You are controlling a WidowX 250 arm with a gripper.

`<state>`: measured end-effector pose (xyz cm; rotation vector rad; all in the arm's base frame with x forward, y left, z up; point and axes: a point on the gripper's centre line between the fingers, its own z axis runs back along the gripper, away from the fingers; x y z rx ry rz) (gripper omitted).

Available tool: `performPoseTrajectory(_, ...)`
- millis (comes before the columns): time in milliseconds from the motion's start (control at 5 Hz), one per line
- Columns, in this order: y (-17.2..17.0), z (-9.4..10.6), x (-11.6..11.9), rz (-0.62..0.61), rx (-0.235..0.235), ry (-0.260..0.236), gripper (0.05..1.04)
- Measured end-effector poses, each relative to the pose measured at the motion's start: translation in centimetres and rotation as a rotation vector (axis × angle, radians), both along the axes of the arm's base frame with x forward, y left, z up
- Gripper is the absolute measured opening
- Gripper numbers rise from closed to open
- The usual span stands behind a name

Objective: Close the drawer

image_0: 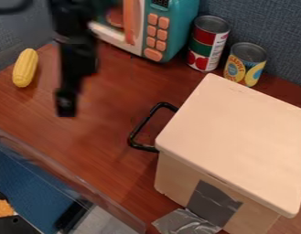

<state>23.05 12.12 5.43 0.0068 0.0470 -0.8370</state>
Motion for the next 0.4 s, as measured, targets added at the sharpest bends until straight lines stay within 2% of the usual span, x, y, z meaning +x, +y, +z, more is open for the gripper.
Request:
performPoseTrajectory(200,4.8,2.0,-2.9,0.262,-0.038,-0.023,1.000)
performPoseTrajectory(400,8.1,4.5,-5.2,0.478,-0.043,-0.061,1.001)
